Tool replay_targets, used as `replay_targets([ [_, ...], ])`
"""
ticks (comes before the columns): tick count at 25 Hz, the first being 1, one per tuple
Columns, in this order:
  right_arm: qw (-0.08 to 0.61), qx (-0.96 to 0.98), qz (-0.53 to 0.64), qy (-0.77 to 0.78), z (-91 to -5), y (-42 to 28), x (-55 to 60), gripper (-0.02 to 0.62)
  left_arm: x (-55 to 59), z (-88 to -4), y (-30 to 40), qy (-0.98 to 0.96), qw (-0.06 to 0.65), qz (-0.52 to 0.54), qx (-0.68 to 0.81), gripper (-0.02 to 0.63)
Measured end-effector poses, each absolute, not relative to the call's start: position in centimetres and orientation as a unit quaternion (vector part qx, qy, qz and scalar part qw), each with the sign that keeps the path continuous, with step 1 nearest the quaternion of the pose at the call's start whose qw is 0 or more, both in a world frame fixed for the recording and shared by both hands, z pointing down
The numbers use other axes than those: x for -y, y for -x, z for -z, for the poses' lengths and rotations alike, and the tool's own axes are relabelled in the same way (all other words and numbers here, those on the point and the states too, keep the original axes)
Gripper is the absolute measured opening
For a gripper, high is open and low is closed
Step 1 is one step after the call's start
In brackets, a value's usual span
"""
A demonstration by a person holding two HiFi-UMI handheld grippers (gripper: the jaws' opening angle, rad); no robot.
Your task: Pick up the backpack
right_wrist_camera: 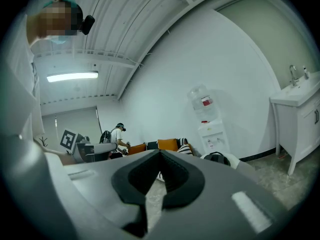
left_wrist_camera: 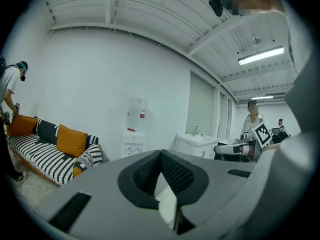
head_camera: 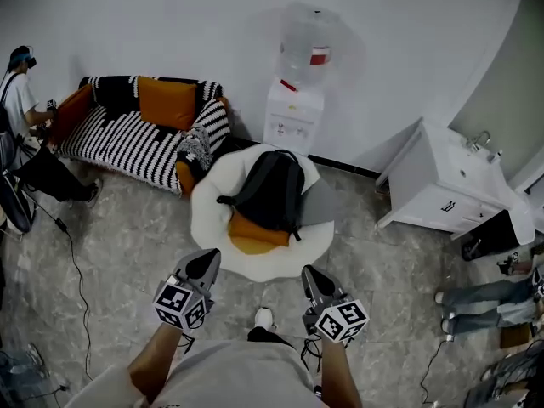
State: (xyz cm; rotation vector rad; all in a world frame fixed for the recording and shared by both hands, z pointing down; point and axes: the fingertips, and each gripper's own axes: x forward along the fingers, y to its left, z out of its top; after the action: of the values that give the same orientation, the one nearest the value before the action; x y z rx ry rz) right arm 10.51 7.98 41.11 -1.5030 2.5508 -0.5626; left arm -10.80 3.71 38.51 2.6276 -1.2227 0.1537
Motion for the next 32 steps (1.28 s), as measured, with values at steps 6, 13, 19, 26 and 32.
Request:
replay_targets([
  [6,0.059,-0.851,0.207,0.479,-42.6,-14.0,-2.5,0.002,0.9,-38.6,7.6,-0.89,0.137,-0.038,0.434,-0.006],
  [13,0.039,-0.861,0.225,0.455,-44.3,-15.0,1.0,0.002,3.2,-39.3,6.9,-0.876,0.147,-0.051,0.457,-0.006],
  [19,0.039,-0.862,0.235,0.447,-44.7,-14.8,2.6,0.002,4.2,-39.9,7.5,-0.868,0.153,-0.064,0.468,-0.006],
  [26,0.039,-0.85,0.242,0.467,-45.4,-15.1,3.7,0.002,6.1,-40.8,6.9,-0.877,0.16,-0.071,0.447,-0.006],
  [32,0.037,-0.834,0.243,0.494,-45.4,-14.6,7.0,0.002,10.7,-41.7,7.3,-0.89,0.166,-0.08,0.418,-0.006],
])
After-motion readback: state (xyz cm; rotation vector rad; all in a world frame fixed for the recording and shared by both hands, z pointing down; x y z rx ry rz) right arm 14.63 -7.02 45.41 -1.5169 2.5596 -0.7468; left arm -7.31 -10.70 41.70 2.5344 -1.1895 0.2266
